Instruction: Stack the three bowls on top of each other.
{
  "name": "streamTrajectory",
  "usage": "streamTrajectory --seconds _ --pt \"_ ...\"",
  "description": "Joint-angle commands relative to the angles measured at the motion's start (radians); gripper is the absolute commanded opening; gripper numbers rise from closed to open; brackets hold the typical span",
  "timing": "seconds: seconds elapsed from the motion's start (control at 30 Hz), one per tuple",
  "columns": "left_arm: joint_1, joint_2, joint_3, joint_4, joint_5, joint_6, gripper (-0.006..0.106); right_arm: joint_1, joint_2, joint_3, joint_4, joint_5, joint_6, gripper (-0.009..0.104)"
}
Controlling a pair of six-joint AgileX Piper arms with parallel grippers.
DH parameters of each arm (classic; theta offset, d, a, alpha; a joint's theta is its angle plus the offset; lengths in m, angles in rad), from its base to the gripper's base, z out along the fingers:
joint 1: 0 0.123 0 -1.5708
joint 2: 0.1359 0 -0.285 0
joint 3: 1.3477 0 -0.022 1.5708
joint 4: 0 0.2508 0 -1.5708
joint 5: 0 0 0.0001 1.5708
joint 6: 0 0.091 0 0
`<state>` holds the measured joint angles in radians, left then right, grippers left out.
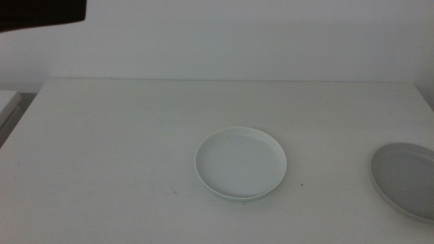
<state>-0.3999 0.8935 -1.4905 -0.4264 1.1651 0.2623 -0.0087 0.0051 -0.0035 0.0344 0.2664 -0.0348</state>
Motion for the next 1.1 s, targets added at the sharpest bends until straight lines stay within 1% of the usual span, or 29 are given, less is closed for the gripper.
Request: streamTrajectory --seconds 0.0,0.17,0.37,0.53,0.73,0.93,0.97,1.0,1.03,1.07 --pt "0.000 -0.003 0.003 -0.001 -0.012 -0.004 0.094 -0.001 -0.005 0.003 -0.001 -0.035 -0.006 0.093" --pt "0.000 -0.003 0.003 -0.001 -0.012 -0.004 0.094 -0.001 -0.005 0.003 0.001 -0.037 0.000 0.093" --pt "0.000 -0.003 0.003 -0.001 -0.012 -0.004 0.094 -0.001 -0.005 0.003 0.001 -0.134 0.003 0.093" --pt "0.000 -0.003 0.003 -0.001 -0.010 -0.004 0.094 -0.001 -0.005 0.003 0.001 -0.153 0.009 0.093" --pt "0.000 -0.003 0.003 -0.001 -0.010 -0.004 0.094 -0.001 -0.005 0.003 -0.006 -0.342 0.009 0.093" --pt "0.000 -0.003 0.003 -0.001 -0.010 -0.004 0.094 -0.001 -0.005 0.003 -0.006 -0.417 -0.002 0.093" --pt "0.000 -0.003 0.003 -0.001 -0.010 -0.004 0.094 -0.001 -0.005 0.003 0.000 -0.423 0.001 0.093" --pt "0.000 -0.003 0.003 -0.001 -0.010 -0.004 0.094 -0.001 -0.005 0.003 0.031 -0.409 0.015 0.093" --pt "0.000 -0.003 0.003 -0.001 -0.010 -0.004 0.094 -0.001 -0.005 0.003 0.075 -0.367 0.018 0.093" --pt "0.000 -0.003 0.003 -0.001 -0.013 -0.004 0.094 -0.001 -0.005 -0.011 0.102 -0.332 0.015 0.093"
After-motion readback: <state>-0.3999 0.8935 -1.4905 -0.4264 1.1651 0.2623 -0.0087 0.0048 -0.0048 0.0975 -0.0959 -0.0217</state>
